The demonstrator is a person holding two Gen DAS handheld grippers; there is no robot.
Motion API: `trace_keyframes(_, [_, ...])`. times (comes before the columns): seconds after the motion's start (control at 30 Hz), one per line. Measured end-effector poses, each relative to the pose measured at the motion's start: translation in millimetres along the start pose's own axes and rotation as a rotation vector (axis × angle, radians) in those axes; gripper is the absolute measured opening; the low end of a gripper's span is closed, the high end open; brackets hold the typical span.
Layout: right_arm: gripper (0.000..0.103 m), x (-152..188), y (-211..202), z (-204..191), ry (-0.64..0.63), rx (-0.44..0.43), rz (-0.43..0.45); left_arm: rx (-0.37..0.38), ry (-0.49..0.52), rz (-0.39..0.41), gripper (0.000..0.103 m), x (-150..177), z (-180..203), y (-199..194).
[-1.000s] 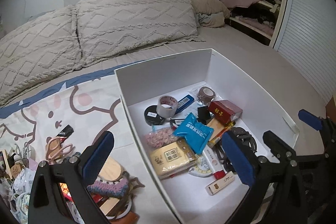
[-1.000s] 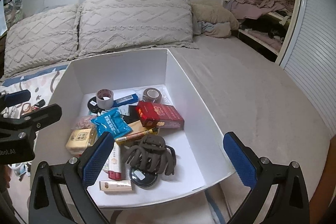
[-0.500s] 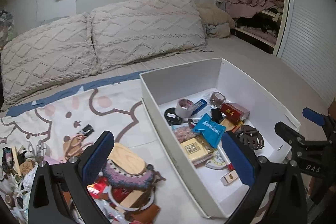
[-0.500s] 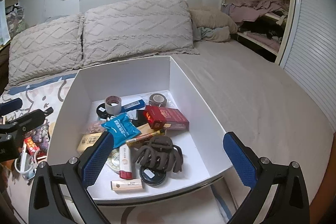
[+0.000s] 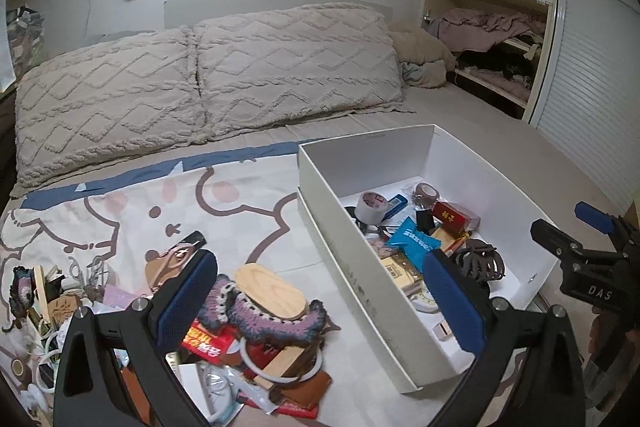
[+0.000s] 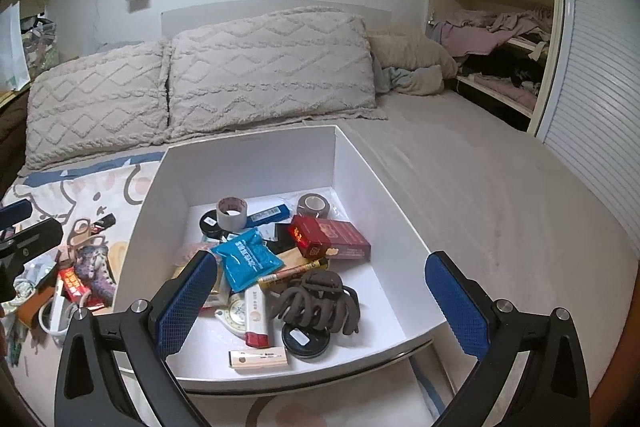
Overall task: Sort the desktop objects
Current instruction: 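Withdraw both tools from the shoebox back toward the pile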
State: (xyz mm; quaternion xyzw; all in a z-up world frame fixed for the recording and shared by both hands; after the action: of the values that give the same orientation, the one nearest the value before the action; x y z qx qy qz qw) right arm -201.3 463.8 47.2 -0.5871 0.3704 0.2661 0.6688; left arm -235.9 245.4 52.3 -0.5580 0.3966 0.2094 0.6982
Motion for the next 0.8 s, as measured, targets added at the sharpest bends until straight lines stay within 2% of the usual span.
trace_keyframes(0.27, [0.103,-4.5,-13.6,-10.5,0.002,-0.058,0.048,-0.018,-0.012,0.044,0.103,-2.3,-22.9,-28.2])
trace_keyframes(0.43, [0.103,-8.1,-21.4,-22.8,-0.009,-0.095,0.075,-0.072,0.023,0.072,0.103,1.7,-38.7,-43.9])
trace_keyframes(0.6, [0.103,-10.7,-29.7,-40.3,-0.023,-0.153,0.101,-0.096,-0.004,0.070,0.103,6.3,-59.3,-56.9])
trace_keyframes(0.8, [0.103,-12.2,-39.2,-62.0,-0.048,-0.215,0.121,-0.160,-0.021,0.112,0.103,10.3,-87.5,-82.2])
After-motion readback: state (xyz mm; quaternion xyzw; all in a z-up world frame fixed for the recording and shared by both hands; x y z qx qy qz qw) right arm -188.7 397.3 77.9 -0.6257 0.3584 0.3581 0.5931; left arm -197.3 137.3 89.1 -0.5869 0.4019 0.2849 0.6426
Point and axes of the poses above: each gripper's, at about its wrist camera, not at the fingertips, and y roughly the way its jaws point, z to its right, x to its underside, the point moved 5 cm from there along y, roughly the way its jaws point, and after that the axes turned 1 degree about y, right-handed, at the moved point
